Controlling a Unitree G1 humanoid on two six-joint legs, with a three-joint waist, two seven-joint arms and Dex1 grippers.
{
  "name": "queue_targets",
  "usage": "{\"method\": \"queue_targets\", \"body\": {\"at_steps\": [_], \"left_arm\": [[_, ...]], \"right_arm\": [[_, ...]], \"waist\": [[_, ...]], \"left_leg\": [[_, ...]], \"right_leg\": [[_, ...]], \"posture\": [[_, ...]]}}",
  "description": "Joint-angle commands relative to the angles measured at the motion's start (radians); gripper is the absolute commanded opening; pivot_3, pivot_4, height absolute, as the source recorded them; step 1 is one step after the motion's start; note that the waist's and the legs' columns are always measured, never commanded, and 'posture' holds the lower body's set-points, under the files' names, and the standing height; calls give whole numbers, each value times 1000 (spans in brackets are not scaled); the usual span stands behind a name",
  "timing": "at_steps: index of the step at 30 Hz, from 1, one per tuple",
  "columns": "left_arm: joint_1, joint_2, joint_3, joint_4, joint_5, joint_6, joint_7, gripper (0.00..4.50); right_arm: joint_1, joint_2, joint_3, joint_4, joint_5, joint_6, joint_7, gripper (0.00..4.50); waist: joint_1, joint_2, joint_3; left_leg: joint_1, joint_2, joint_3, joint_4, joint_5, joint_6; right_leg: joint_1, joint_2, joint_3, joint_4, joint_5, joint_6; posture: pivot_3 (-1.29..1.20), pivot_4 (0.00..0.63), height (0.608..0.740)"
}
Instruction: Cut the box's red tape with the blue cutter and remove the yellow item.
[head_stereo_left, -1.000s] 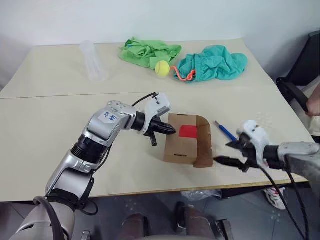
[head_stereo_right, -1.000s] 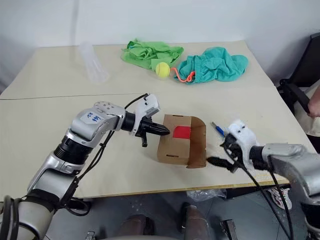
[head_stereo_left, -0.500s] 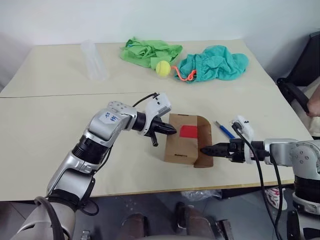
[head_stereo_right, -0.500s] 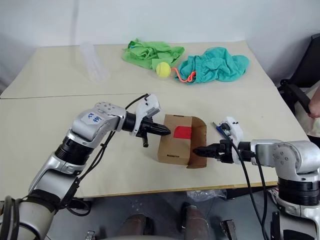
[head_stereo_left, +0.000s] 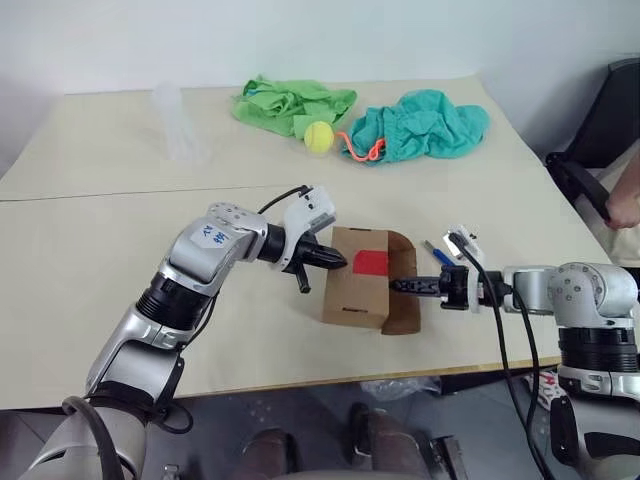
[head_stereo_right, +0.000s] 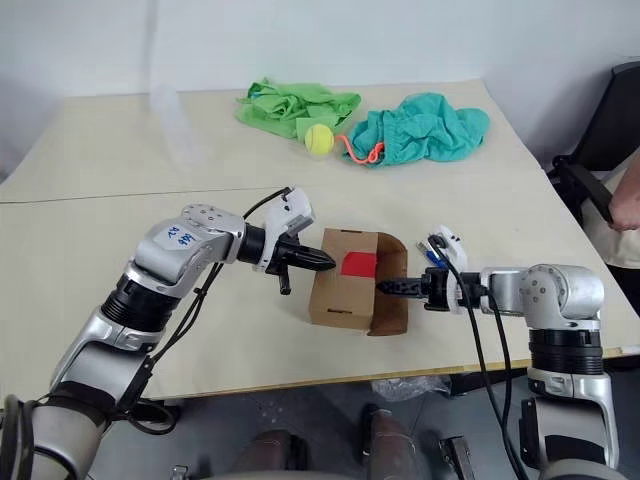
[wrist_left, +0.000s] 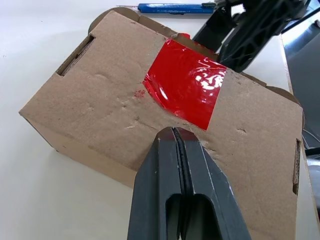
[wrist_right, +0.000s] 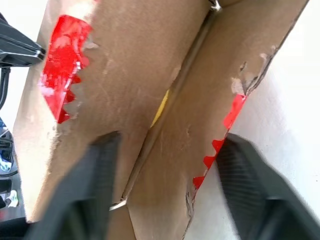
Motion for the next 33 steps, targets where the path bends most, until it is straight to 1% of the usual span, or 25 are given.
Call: {"method": "queue_targets", "body": {"at_steps": [1,5,6,10,14,18,23,26,27,30,31,33], "left_arm": [[22,6,-23,5,24,19,7,0],[24,-2,-22,8,23,14,12,0],[25,-5,-22,10,23,11,13,0],[29,-19,-21,20,24,-2,17,0],[33,-32,-15,25,24,-13,23,0],[46,-48,-4,26,22,-27,30,0],[64,-72,16,23,14,-45,44,0],[73,-92,37,29,11,-61,57,0],[74,-100,43,34,11,-65,61,0],[78,-113,56,39,11,-75,66,0],[79,-117,60,40,10,-77,68,0],[79,-125,65,43,10,-80,72,0]], "right_arm": [[-12,0,-45,-33,8,34,-32,1546],[-20,14,-101,-80,26,90,-74,105],[-23,18,-116,-101,28,111,-88,13],[-28,11,-149,-171,71,136,-144,13],[-39,-46,-143,-237,186,136,-236,13],[-65,-115,-124,-274,350,136,-385,13],[-114,-195,-80,-278,597,136,-612,13],[-155,-238,-30,-263,758,136,-779,13],[-167,-267,5,-257,842,108,-848,13],[-194,-391,162,-259,1141,-70,-1083,13],[-206,-418,201,-264,1190,-108,-1123,13],[-241,-452,259,-269,1217,-148,-1158,13]], "waist": [[0,0,0],[0,0,0],[0,0,0],[5,0,0],[15,1,0],[22,2,1],[23,2,1],[23,2,1],[23,2,1],[23,2,1],[23,2,1],[22,1,1]], "left_leg": [[0,0,0,0,0,0],[0,0,0,0,0,0],[0,0,0,0,0,0],[0,0,-1,0,0,0],[-1,0,-1,0,0,0],[-1,0,-1,0,0,0],[-1,0,-1,0,0,0],[-2,-1,-1,0,0,0],[-2,-1,-1,0,0,0],[-2,0,-2,-1,0,1],[-2,0,-2,0,0,1],[-2,0,-2,-1,0,1]], "right_leg": [[0,0,0,0,0,0],[0,0,0,0,0,0],[0,0,0,0,0,0],[0,-1,0,0,0,0],[-1,0,0,-1,0,0],[-1,0,0,-1,0,0],[0,-1,0,-2,0,0],[0,-1,0,-2,0,0],[-1,-1,0,-2,0,0],[-1,-2,0,-2,0,0],[-1,-1,0,-3,0,0],[0,-1,0,-4,0,0]], "posture": [[0,150,740],[0,150,740],[0,150,740],[0,150,740],[0,150,740],[0,150,740],[0,150,740],[0,150,740],[0,150,740],[0,150,740],[0,150,740],[0,150,740]]}}
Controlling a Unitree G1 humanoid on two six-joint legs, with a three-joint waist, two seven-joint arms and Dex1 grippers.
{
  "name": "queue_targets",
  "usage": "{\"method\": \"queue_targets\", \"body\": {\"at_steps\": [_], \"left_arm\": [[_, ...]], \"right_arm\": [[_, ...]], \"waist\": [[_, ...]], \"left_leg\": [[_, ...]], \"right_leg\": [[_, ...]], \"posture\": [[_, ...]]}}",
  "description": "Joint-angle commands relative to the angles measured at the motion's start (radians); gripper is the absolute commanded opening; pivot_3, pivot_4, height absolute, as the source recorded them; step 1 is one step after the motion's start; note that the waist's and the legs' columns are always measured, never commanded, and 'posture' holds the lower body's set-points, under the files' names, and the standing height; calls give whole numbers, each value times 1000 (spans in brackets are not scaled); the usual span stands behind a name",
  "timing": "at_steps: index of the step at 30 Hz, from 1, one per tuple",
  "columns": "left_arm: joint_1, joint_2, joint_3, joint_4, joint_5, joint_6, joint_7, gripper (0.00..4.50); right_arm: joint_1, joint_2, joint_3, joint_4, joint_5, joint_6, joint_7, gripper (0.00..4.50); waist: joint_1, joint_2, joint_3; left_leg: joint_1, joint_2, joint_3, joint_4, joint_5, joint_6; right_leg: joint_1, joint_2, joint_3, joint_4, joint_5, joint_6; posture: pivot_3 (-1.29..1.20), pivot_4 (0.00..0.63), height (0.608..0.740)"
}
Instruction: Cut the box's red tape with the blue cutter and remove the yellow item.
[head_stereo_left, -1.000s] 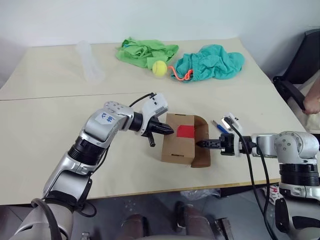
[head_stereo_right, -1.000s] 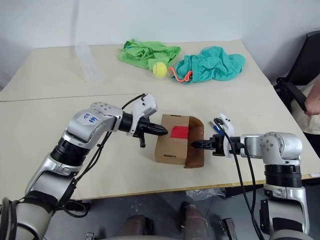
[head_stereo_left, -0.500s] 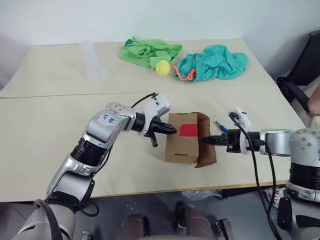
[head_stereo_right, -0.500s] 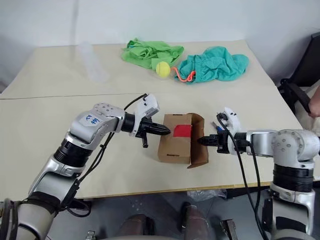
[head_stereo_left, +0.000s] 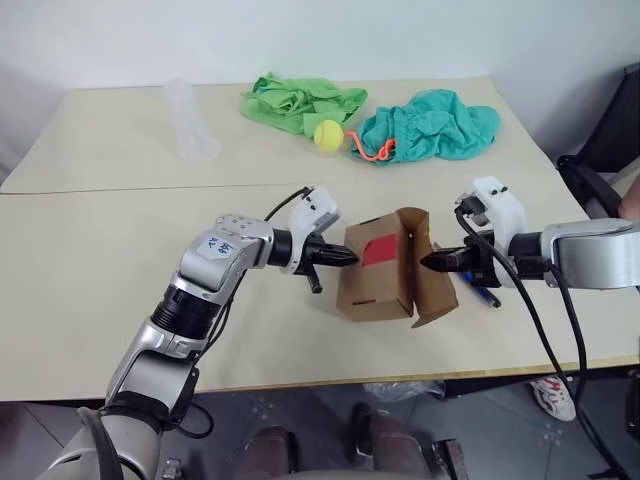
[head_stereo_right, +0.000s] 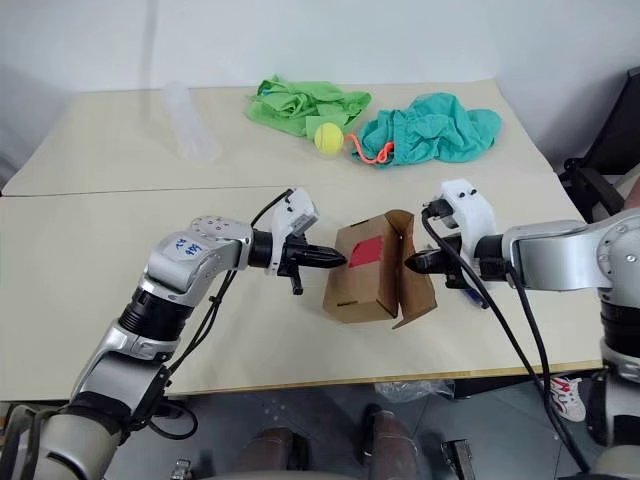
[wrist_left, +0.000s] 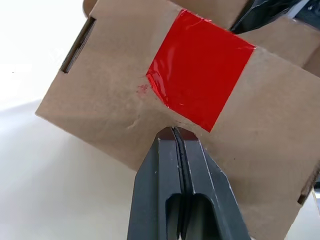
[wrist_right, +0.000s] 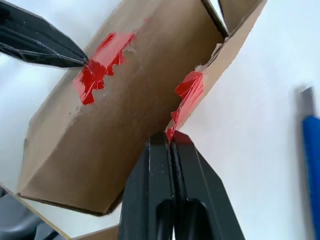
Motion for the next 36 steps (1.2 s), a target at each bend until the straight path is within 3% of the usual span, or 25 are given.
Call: {"method": "queue_targets", "body": {"at_steps": [1,13,17,21,27,36], "left_arm": [[16,-24,-12,4,7,-2,13,0],[38,-43,49,0,-9,-19,20,0],[53,-35,76,7,-24,-18,12,0],[62,-24,119,-17,-80,35,-19,0],[39,-17,261,-87,-287,219,-54,0],[-28,-65,308,-75,-371,253,-10,0]], "right_arm": [[-81,-40,72,-34,108,-96,-67,13],[-468,-30,341,58,108,-45,-143,13],[-473,-31,375,70,108,-43,-135,13],[-451,-36,394,65,108,-46,-137,13],[-395,-23,405,67,108,-65,-165,13],[-445,20,405,109,108,-61,-197,13]], "waist": [[0,0,0],[0,0,0],[3,0,0],[2,0,0],[1,0,0],[-1,0,0]], "left_leg": [[0,0,0,0,0,0],[-8,1,-1,0,-1,2],[-19,1,0,2,-1,2],[-19,1,8,1,-1,2],[-17,1,10,1,-1,2],[-17,1,11,1,-1,1]], "right_leg": [[0,0,0,-1,0,0],[-5,0,0,-4,1,1],[-16,0,-2,-2,1,2],[-17,1,-5,-2,1,2],[-17,1,-3,-1,1,2],[-17,1,-3,-1,2,3]], "posture": [[0,150,740],[0,150,740],[0,150,740],[0,150,740],[0,150,740],[0,150,740]]}}
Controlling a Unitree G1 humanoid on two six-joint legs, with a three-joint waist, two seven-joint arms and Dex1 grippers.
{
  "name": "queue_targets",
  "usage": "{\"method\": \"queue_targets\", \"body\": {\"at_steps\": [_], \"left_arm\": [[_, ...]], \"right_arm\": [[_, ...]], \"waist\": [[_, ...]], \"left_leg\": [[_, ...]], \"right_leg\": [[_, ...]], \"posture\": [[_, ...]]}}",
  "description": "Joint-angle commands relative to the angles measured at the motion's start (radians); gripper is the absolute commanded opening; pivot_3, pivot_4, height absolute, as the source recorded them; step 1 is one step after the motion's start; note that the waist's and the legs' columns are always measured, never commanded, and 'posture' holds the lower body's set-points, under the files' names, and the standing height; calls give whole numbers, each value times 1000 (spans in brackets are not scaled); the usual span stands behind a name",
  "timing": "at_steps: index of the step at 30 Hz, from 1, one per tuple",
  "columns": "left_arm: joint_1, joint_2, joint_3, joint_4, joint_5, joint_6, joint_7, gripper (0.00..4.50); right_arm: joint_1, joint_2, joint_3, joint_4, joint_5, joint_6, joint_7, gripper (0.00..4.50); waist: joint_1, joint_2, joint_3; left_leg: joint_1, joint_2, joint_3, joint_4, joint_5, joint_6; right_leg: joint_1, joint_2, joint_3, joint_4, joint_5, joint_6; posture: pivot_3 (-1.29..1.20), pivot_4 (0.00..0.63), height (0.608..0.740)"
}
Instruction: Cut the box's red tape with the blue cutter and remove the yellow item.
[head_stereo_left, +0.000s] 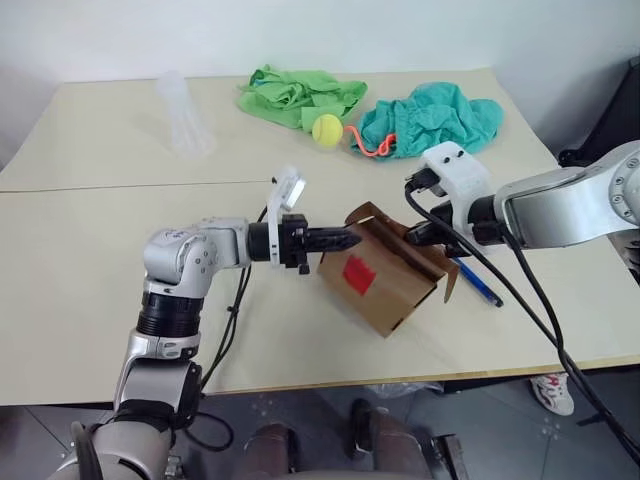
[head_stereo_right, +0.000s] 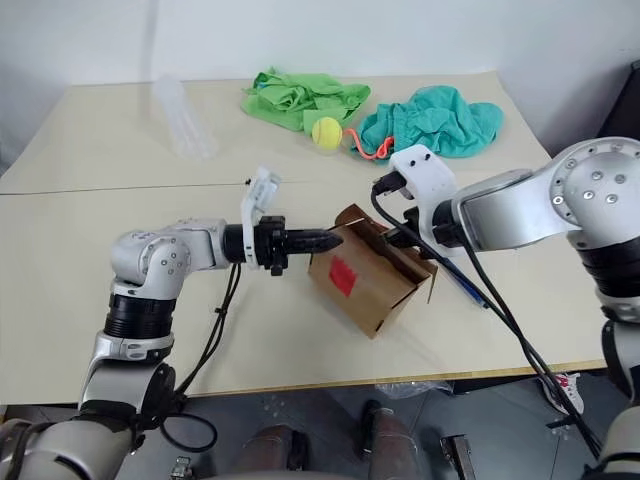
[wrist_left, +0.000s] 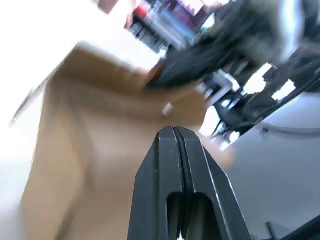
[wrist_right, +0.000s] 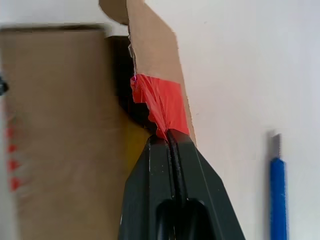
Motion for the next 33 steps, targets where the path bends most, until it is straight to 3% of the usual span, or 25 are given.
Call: {"method": "queue_targets", "body": {"at_steps": [1,11,26,33], "left_arm": [[-26,-9,4,-20,-27,-17,8,0],[-8,50,-134,-29,30,-68,-46,0],[83,319,-380,-28,239,-235,-163,0],[102,347,-382,-36,266,-264,-161,0]], "right_arm": [[-50,-3,-25,13,17,3,-14,13],[-61,-7,-41,19,17,-2,-38,13],[-13,-101,-69,16,17,8,10,13],[87,-118,-116,2,17,-18,20,13]], "waist": [[0,0,0],[-1,0,0],[1,0,0],[4,0,-1]], "left_leg": [[0,0,0,0,0,0],[0,0,1,0,0,0],[3,0,1,2,0,0],[3,-1,1,4,1,1]], "right_leg": [[0,0,0,0,0,0],[0,0,1,0,0,0],[1,0,3,2,0,0],[3,-1,4,3,2,-1]], "posture": [[0,150,740],[0,150,740],[0,150,740],[0,150,740]]}}
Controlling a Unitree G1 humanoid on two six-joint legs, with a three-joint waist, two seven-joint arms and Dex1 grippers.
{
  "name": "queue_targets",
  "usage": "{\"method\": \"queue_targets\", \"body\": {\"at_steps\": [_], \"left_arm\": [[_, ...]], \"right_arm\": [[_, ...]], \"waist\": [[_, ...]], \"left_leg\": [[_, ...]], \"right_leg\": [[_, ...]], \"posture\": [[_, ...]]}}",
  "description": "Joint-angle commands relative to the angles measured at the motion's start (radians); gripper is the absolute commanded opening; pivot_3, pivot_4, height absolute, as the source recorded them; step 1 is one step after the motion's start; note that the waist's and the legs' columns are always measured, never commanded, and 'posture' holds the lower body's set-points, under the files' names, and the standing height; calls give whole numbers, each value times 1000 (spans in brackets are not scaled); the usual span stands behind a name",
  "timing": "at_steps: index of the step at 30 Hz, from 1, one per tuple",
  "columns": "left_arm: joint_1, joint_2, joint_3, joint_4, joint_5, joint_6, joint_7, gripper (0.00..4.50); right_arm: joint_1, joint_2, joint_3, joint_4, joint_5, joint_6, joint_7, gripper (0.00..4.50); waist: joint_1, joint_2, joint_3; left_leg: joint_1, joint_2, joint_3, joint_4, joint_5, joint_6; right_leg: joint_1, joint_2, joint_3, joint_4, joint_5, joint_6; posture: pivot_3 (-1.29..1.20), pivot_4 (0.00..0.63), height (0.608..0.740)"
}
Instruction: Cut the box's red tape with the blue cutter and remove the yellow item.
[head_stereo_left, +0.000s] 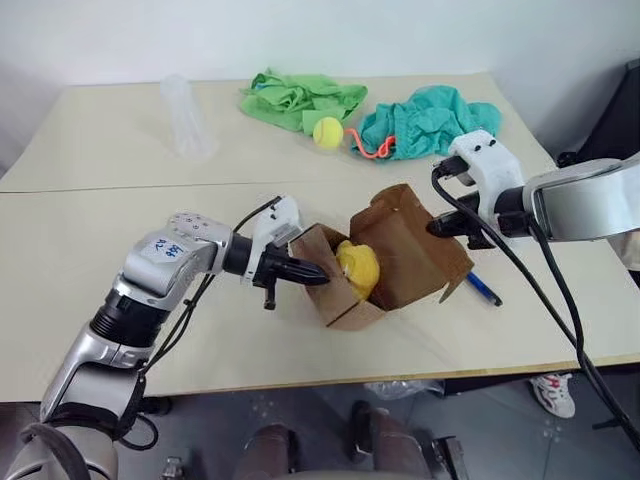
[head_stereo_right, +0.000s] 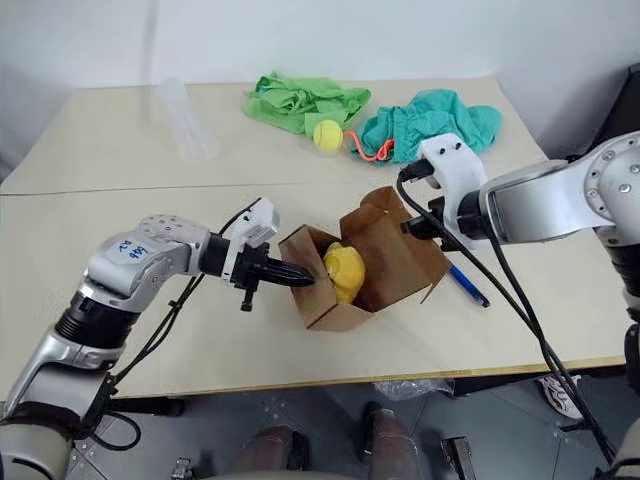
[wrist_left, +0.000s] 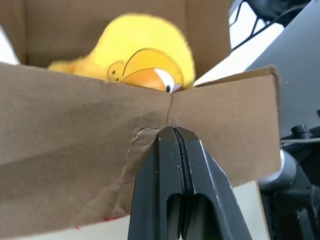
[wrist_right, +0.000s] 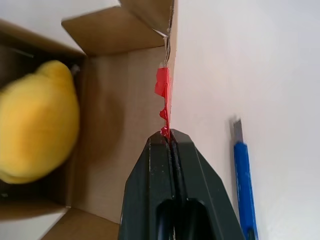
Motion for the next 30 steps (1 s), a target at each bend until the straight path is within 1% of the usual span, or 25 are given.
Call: {"method": "queue_targets", "body": {"at_steps": [1,5,8,12,16,18,20,21,26,30], "left_arm": [[31,-3,-42,38,79,0,42,0],[34,-31,-27,48,99,-2,66,0],[40,-48,-14,58,110,-3,82,0],[28,-77,0,95,128,-20,100,0],[13,-101,5,118,139,-27,104,0],[9,-106,8,125,144,-27,102,0],[6,-108,12,135,149,-31,100,0],[5,-107,13,140,151,-32,97,0],[-2,-102,14,167,162,-44,86,0],[-5,-94,15,185,170,-54,77,0]], "right_arm": [[61,-16,-73,-30,16,-25,9,13],[230,13,-121,-50,16,-71,-14,13],[307,34,-149,-64,16,-97,-45,13],[353,62,-170,-92,16,-128,-92,13],[350,78,-183,-159,11,-204,-149,13],[351,87,-201,-182,-39,-218,-138,13],[358,92,-218,-201,-42,-222,-96,398],[368,94,-237,-209,-79,-235,-86,551],[425,75,-301,-232,-238,-224,38,2217],[460,79,-364,-265,-369,-245,162,3657]], "waist": [[3,0,0],[1,-1,0],[-1,-1,1],[-2,-1,1],[-3,-1,1],[-3,-1,1],[-3,-1,1],[-2,-1,1],[-1,-1,1],[-2,-1,1]], "left_leg": [[0,0,0,0,0,0],[-3,-1,-1,2,1,1],[-6,0,0,1,0,1],[-4,0,1,0,0,1],[-3,0,1,0,1,1],[-3,0,1,0,1,1],[-3,0,1,0,1,1],[-3,0,1,0,1,1],[-4,0,1,0,0,1],[-3,0,1,0,0,1]], "right_leg": [[0,0,0,0,0,0],[-1,0,0,-2,3,2],[-3,0,0,-3,3,2],[-3,1,0,-3,3,2],[-3,1,1,-2,3,2],[-3,1,1,-2,3,2],[-3,1,1,-2,3,2],[-3,1,1,-2,3,2],[-3,1,1,-3,4,2],[-3,1,1,-3,4,2]], "posture": [[0,150,740],[0,150,740],[0,150,740],[0,150,740],[0,150,740],[0,150,740],[0,150,740],[0,150,740],[0,150,740],[0,150,740]]}}
